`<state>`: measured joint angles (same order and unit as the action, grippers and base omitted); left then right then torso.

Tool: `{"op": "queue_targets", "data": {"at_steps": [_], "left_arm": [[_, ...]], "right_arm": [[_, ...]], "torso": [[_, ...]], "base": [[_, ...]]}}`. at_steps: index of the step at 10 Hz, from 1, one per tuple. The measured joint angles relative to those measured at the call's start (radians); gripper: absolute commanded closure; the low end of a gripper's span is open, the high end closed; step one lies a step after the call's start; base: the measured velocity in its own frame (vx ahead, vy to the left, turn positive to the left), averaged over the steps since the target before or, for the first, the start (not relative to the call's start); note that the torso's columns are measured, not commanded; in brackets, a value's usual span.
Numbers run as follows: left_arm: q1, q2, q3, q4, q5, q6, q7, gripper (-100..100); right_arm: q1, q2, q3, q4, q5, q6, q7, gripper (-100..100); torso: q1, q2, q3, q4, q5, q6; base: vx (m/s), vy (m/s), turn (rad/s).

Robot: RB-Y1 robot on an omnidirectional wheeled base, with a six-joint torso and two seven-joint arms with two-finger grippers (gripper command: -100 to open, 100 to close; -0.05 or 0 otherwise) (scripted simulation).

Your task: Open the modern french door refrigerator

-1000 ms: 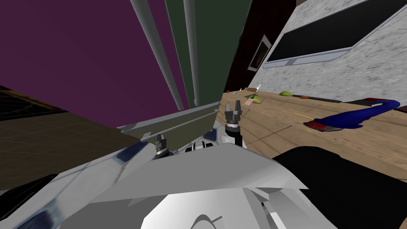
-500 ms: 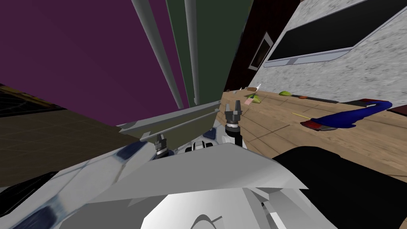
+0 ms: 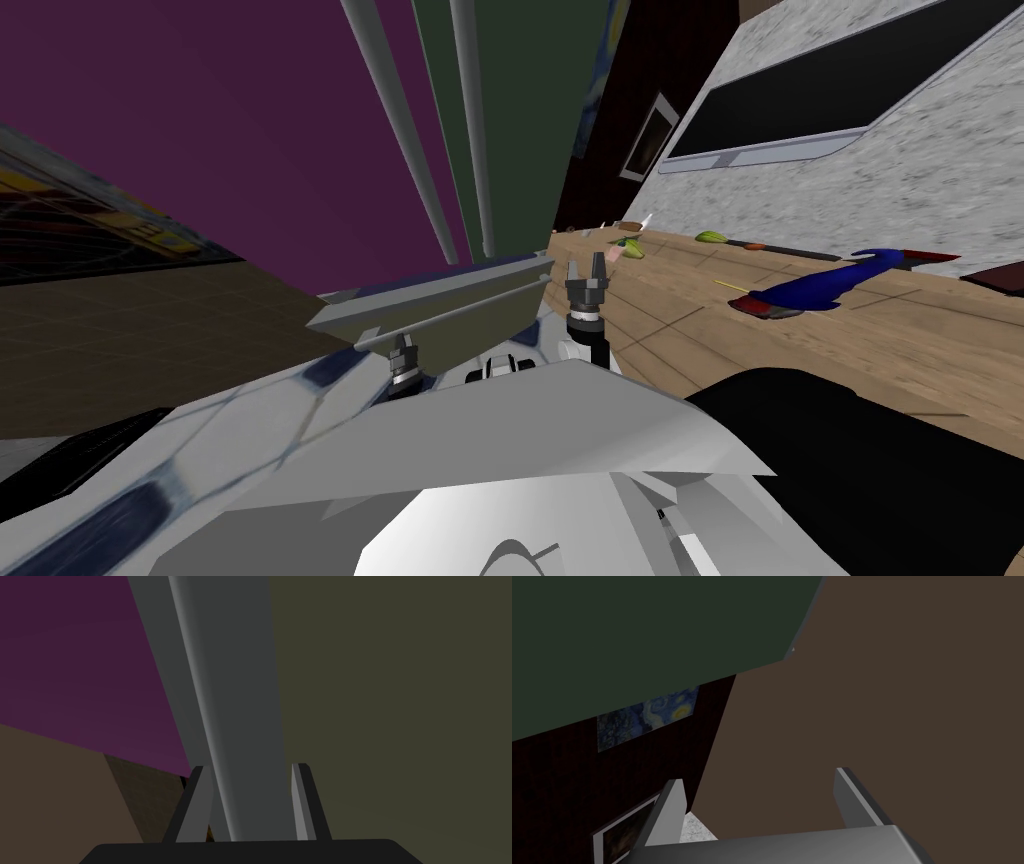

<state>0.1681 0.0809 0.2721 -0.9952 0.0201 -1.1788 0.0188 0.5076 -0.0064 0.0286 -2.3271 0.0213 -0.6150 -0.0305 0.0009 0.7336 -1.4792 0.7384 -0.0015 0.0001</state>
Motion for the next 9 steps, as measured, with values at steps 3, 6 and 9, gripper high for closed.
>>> {"op": "queue_targets", "data": {"at_steps": [3,6,9], "left_arm": [[0.007,0.002,-0.004,-0.011,-0.003,-0.004,0.008,100],[0.02,0.003,-0.006,-0.022,-0.005,0.0,0.013,100],[0.032,0.005,-0.01,-0.034,-0.007,-0.005,0.022,100]], "right_arm": [[0.0,0.0,0.0,0.0,0.0,0.0,0.0,0],[0.0,0.0,0.0,0.0,0.0,0.0,0.0,0],[0.0,0.0,0.0,0.0,0.0,0.0,0.0,0]], "torso": [[-0.001,0.007,0.005,0.0,0.002,-0.001],[-0.002,0.003,0.001,0.0,0.0,0.0],[-0.002,0.008,0.005,0.001,0.001,0.0]], "base": [[-0.172,-0.069,0.023],[-0.111,-0.051,0.021],[-0.191,-0.053,0.016]]}}
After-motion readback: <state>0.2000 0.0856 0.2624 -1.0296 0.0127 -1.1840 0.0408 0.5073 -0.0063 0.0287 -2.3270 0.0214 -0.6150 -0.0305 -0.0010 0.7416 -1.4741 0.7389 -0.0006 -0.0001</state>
